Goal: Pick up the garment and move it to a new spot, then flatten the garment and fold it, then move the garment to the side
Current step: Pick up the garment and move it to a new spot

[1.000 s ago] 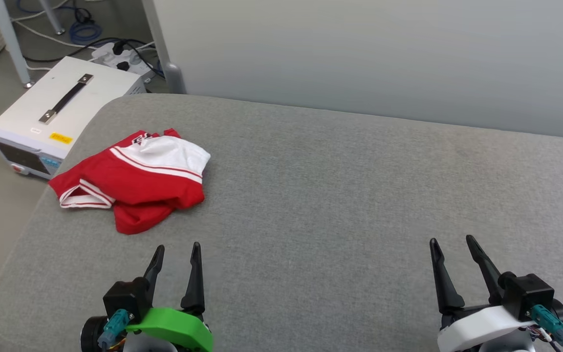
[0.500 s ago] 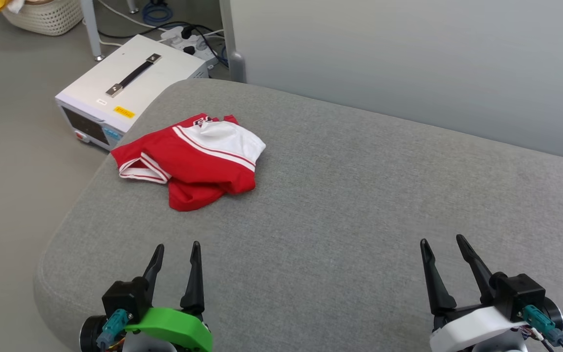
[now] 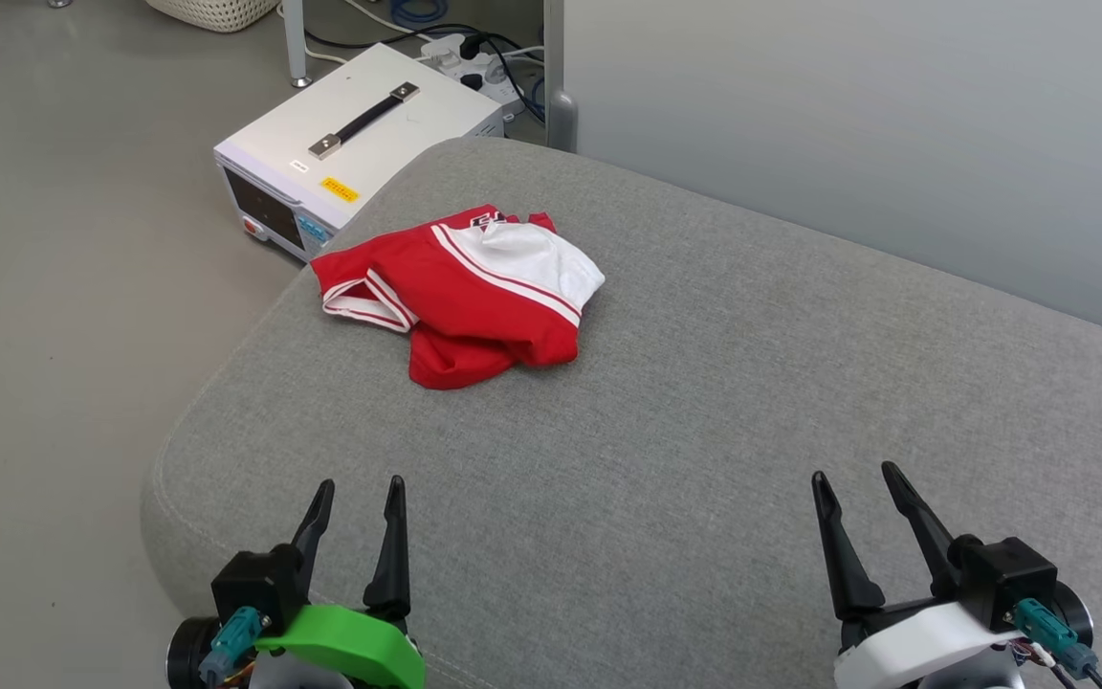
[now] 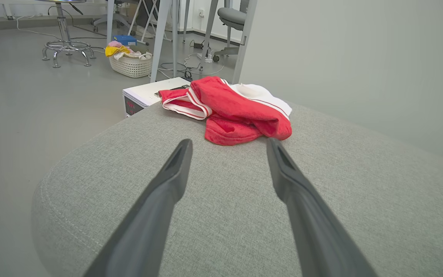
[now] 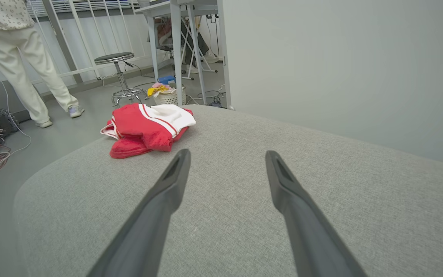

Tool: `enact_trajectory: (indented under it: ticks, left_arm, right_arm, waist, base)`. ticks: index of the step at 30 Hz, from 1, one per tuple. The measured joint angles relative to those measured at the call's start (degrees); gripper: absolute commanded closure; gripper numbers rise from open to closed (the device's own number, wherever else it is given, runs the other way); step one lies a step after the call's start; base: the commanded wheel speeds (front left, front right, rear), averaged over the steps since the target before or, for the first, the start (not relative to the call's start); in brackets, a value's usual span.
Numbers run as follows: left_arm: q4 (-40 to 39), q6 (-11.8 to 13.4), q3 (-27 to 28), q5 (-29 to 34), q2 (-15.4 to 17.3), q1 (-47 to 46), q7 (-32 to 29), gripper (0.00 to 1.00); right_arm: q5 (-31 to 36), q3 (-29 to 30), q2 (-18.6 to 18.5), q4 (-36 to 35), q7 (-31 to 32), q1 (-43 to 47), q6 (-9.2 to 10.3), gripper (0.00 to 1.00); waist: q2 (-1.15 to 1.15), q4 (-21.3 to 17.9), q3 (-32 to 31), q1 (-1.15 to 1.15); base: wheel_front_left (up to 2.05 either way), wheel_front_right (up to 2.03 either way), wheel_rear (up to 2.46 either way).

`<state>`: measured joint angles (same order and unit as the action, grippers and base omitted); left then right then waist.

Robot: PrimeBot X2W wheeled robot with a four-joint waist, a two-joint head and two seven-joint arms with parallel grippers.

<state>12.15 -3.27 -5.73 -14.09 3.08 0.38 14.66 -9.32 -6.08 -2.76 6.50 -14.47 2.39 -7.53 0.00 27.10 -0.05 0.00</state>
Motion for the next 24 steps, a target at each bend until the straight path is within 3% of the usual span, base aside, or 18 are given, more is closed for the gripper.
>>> enact_trajectory:
  ticks: [10, 16, 19, 24]
  left_arm:
    - [-0.9, -0.1, 0.6, 0.1, 0.0, 0.0, 0.0, 0.00]
    - [3.4, -2.1, 0.9, 0.7, 0.5, -6.0, 0.0, 0.00]
    - [8.1, -3.0, 0.2, 0.6, 2.6, -12.5, -1.3, 0.00]
    - [14.7, -3.7, -1.2, -1.9, 7.9, -24.3, -9.0, 0.00]
  right_arm:
    - [0.6, -0.9, 0.0, -0.3, 0.0, -0.1, 0.00, 0.00]
    - [2.9, -1.0, -0.1, -1.8, 0.0, -1.9, 0.00, 0.00]
    - [3.7, -1.4, -0.5, -3.0, 0.0, -3.7, 0.00, 0.00]
    - [4.1, -2.3, -1.3, -4.8, 0.0, -6.5, 0.00, 0.00]
  waist:
    - [0.00, -1.2, 1.8, 0.00]
    - [0.00, -2.8, 5.6, 0.00]
    - [0.00, -3.9, 8.1, 0.00]
    - [0.00, -6.2, 12.7, 0.00]
  base:
    - [0.00, 0.00, 0.00]
    - [0.00, 0.00, 0.00]
    - [0.00, 0.00, 0.00]
    - [0.00, 0.00, 0.00]
